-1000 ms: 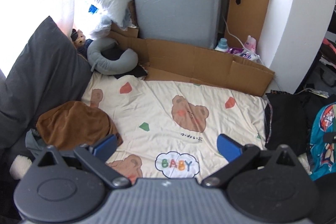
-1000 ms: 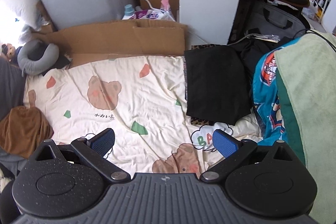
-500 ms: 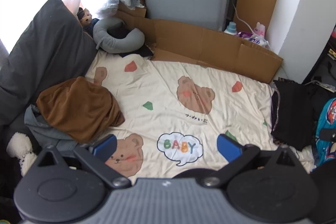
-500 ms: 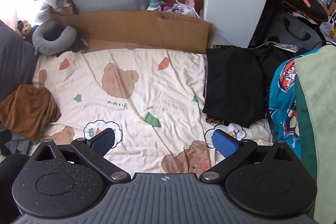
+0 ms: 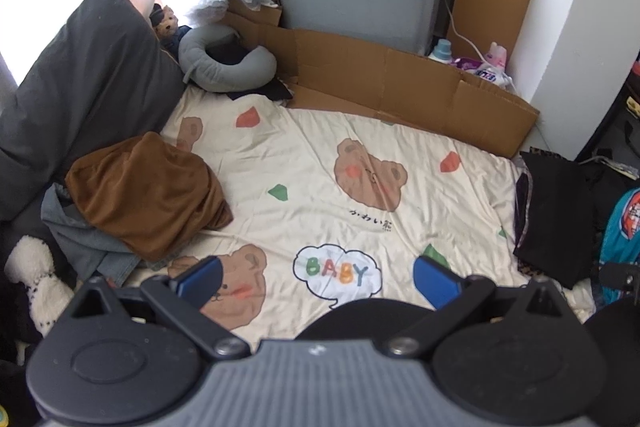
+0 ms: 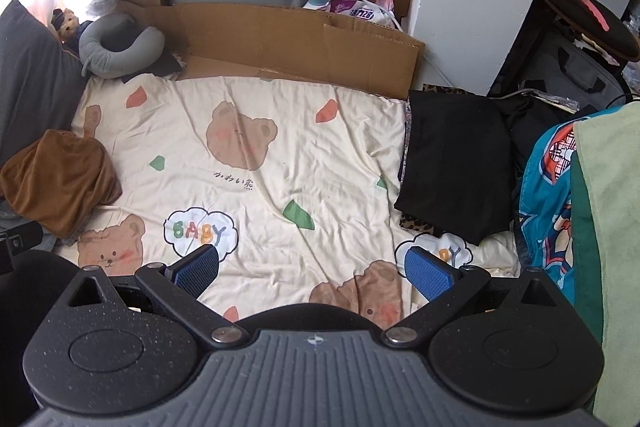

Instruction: Fold clothes

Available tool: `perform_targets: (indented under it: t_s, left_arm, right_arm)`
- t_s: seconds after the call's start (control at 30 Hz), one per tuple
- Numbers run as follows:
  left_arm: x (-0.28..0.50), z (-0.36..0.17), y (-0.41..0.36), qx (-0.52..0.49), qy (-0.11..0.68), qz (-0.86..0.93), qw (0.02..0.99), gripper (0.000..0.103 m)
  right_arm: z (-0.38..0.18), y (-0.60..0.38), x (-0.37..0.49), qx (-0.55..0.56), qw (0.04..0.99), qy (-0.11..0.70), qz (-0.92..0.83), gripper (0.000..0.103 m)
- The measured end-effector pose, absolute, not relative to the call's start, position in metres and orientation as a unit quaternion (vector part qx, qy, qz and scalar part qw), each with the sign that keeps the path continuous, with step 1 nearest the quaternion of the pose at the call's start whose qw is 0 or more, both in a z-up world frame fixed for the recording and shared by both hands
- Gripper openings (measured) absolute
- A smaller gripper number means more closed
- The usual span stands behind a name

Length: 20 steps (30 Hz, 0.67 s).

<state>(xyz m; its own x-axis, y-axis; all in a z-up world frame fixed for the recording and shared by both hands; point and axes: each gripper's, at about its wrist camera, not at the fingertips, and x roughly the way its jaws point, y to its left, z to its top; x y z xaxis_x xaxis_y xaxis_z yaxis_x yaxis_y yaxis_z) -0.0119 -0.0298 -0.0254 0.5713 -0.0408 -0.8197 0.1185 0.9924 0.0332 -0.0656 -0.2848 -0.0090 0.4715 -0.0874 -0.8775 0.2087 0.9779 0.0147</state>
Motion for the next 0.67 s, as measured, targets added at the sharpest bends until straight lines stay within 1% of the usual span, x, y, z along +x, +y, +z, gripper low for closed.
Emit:
perform_targets:
  t_s: [0.3, 0.67]
  left_arm:
    - [-0.0094, -0.0278, -0.0342, 0.049, 0.462, -0.044, 0.885, 0.102]
    - [-0.0069, -0.0298, -0.0339, 0.048, 0.466, -0.044, 0.883, 0.100]
  right_arm:
    - [-0.0140, -0.2812, -0.0617, 0.042, 0.854, 0.514, -0.071, 0.102]
    - [-0.0157, -0.2820, -0.0611, 0.046, 0.853, 0.515, -0.066, 0.102]
